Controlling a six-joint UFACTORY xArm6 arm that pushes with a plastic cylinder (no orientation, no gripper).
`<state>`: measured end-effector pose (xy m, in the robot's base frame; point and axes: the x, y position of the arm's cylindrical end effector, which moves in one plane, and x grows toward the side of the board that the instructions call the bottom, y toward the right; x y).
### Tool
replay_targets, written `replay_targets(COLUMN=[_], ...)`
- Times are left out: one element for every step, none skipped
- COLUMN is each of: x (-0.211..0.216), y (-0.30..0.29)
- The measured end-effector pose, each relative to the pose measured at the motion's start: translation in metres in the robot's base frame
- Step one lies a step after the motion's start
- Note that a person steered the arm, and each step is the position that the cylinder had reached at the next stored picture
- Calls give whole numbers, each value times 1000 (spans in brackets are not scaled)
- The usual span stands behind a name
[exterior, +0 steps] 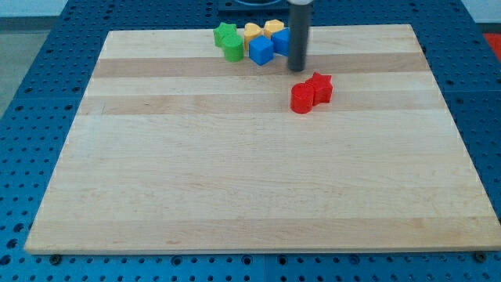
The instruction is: Push the blue blocks towards center left of the board
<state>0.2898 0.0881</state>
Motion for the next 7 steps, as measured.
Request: replay_targets(x=[-39,-72,-71,-34,13,44,40], y=[24,23,-23,-82,-133,-162,-157])
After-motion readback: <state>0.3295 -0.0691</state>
